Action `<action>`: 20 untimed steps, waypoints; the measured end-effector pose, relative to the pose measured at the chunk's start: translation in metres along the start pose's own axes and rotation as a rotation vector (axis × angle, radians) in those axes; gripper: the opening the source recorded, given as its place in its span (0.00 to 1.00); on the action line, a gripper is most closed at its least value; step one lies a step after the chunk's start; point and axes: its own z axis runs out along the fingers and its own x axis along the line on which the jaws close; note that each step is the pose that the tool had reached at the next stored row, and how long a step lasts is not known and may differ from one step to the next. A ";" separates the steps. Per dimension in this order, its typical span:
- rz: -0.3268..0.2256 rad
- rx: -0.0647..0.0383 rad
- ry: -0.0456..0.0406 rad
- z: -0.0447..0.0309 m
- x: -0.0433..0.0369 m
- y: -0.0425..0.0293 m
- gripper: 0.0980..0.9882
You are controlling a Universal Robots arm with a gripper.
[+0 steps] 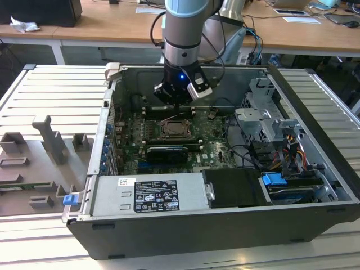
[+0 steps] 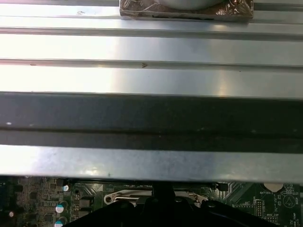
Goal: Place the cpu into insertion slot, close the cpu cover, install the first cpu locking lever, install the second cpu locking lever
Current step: 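Install the first cpu locking lever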
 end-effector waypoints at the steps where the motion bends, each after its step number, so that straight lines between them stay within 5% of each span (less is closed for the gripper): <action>1: 0.000 -0.004 -0.0002 0.0004 -0.0009 0.0000 0.01; 5: 0.001 -0.016 -0.0007 0.0020 -0.0041 -0.0002 0.01; 20: 0.002 -0.016 -0.0006 0.0112 -0.0114 -0.0015 0.01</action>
